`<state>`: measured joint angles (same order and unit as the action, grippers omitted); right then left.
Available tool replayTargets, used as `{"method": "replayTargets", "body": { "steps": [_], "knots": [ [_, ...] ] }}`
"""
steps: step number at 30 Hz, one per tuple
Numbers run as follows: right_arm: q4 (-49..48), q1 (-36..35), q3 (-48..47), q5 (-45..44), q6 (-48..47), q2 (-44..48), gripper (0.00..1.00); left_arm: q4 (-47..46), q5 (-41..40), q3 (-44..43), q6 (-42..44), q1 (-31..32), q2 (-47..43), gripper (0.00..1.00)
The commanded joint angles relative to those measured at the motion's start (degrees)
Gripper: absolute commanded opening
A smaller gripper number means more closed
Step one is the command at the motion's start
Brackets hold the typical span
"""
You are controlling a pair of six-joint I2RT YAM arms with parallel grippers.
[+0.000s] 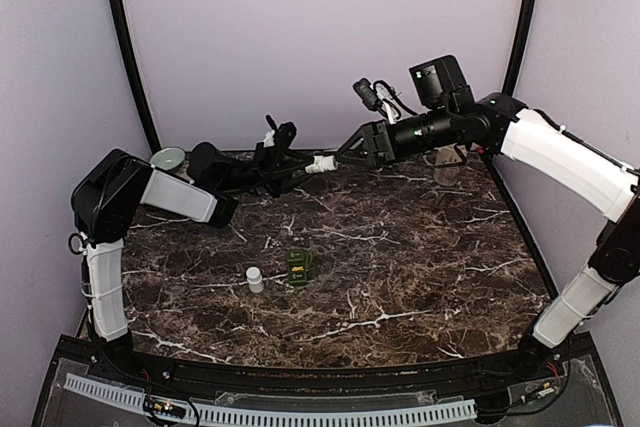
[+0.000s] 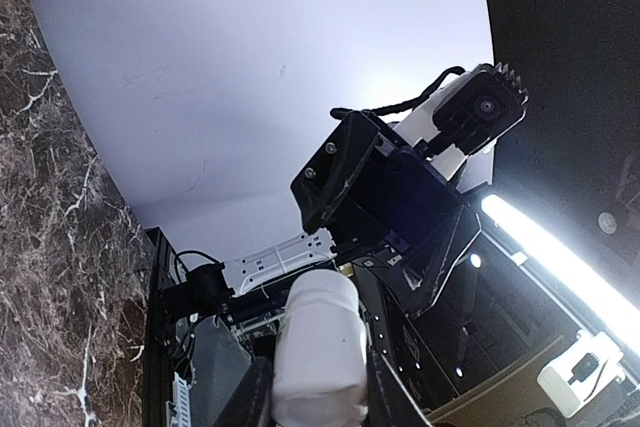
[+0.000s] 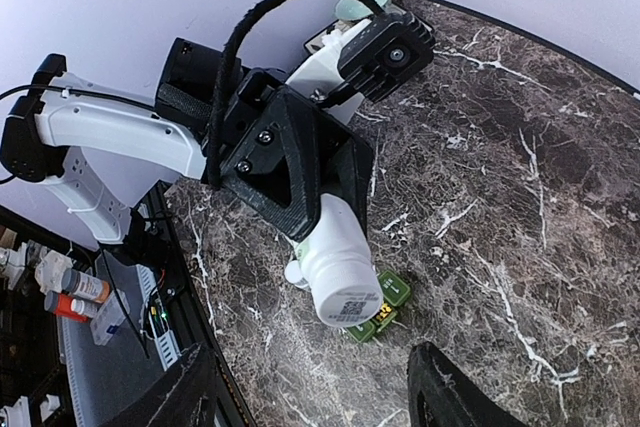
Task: Sort the pills into containers
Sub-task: Screw the lid of the pill bottle onto the pill bottle.
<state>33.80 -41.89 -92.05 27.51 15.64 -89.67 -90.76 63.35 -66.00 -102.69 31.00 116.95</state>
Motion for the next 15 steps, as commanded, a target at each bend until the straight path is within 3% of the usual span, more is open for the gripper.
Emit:
{"method": "replayTargets", "body": {
  "steps": [1, 15],
  "knots": [
    [-1.78, -0.11, -0.97, 1.77, -1.39, -0.56, 0.65, -5.21, 1.44, -2.13, -2.15, 0.01, -0.41, 0.00],
    [-2.68, -0.78, -1.13, 1.94, -1.31, -1.19, 0.63, -5.01, 2.80, -3.99, -3.17, 1.12, -0.36, 0.00]
  ]
}}
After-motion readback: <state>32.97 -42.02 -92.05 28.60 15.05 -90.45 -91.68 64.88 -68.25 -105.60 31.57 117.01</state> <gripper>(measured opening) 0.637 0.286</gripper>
